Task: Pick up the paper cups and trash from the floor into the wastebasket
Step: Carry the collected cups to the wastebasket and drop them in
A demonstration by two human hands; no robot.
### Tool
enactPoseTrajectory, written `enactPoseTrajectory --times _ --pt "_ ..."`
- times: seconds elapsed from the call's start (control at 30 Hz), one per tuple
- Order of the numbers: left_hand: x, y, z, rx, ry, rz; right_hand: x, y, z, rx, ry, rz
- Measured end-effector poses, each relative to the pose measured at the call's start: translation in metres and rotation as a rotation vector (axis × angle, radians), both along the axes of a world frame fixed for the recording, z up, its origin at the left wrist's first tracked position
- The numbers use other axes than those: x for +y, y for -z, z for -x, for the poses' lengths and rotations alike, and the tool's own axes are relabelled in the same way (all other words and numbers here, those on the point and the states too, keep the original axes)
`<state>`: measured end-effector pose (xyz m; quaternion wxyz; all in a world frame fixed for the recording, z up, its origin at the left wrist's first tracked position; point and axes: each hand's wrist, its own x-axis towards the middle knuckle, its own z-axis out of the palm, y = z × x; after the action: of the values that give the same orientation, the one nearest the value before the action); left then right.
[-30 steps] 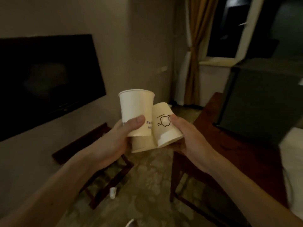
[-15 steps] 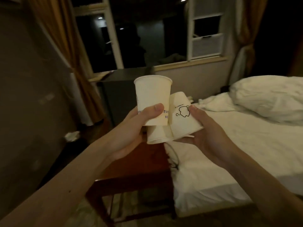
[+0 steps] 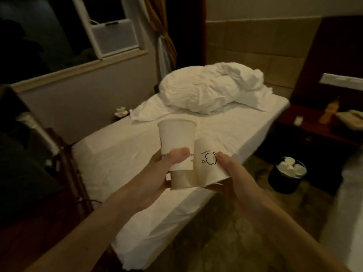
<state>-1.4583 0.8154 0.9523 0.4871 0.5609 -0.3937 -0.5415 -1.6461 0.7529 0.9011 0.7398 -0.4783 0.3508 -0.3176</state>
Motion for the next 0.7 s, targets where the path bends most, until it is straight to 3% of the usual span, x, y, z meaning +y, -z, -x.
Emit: enactPoseTrajectory --times 0.07,0.2,0.53,0.7 --pt "-0.039 0.019 0.016 0.011 0.062 -0.026 -0.024 0.017 0.013 0.053 0.095 -0.035" --pt "-0.125 0.053 0.042 0.107 0.155 -0.082 -0.065 0.045 0.043 -0.016 0.28 -0.065" --pt "-0.346 0.107 0.108 0.329 0.424 -0.253 -0.229 0.066 0.114 0.038 0.674 -0.181" --pt "-0.431 0.119 0.171 0.393 0.633 -0.361 -0.275 0.086 0.173 -0.058 0.909 -0.315"
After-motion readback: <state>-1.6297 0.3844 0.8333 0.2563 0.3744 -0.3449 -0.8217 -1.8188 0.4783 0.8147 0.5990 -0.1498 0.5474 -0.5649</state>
